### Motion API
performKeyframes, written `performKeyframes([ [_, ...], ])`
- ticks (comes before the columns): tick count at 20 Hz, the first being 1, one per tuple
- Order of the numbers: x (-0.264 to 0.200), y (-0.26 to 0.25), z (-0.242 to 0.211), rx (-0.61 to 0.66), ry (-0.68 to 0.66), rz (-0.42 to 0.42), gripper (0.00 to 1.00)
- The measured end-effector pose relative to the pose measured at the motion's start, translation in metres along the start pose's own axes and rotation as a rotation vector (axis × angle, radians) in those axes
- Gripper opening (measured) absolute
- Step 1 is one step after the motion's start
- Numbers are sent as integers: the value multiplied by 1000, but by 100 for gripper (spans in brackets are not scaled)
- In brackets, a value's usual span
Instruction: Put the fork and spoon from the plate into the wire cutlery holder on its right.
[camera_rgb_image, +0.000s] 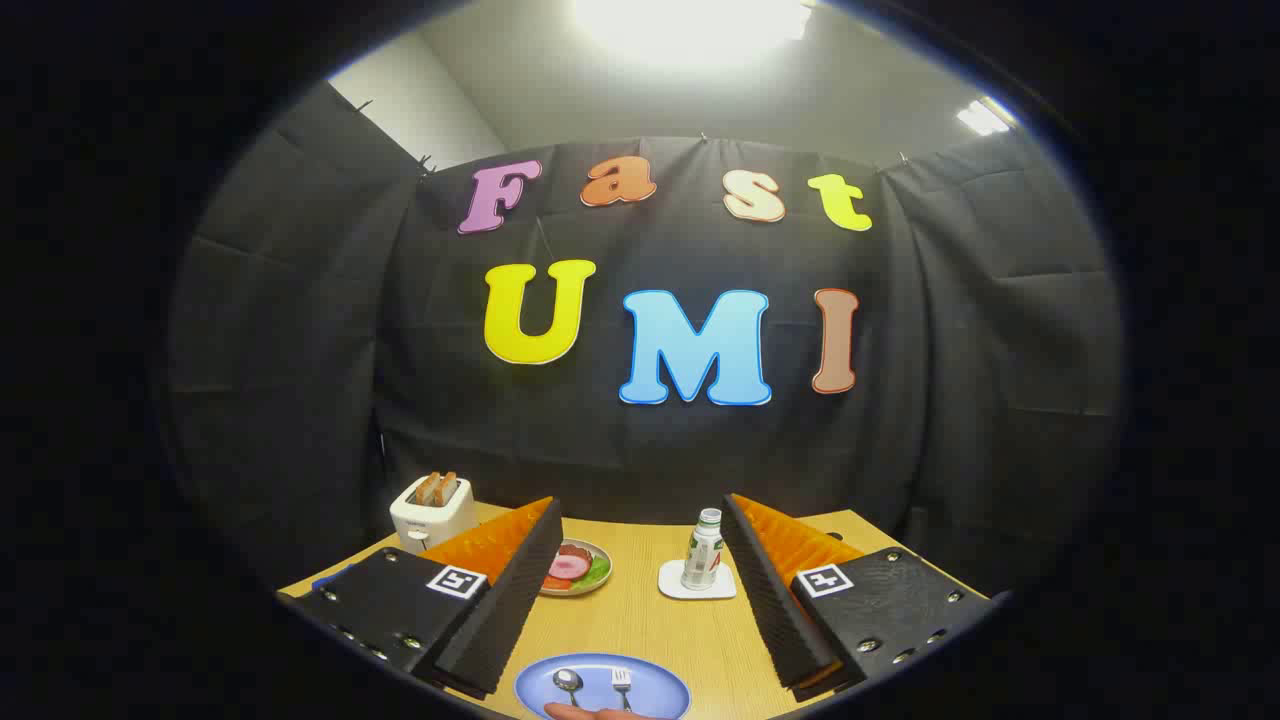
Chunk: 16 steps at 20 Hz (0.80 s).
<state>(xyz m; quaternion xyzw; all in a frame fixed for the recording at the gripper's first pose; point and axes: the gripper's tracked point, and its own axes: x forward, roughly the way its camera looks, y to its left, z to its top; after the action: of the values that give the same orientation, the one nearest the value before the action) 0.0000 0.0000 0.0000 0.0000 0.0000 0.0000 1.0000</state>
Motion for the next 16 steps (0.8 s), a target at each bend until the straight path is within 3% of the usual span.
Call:
performKeyframes([
  [10, 16, -10, 3, 8, 78, -35, 97],
  [16, 6, -1, 1, -9, 73, -1, 97],
])
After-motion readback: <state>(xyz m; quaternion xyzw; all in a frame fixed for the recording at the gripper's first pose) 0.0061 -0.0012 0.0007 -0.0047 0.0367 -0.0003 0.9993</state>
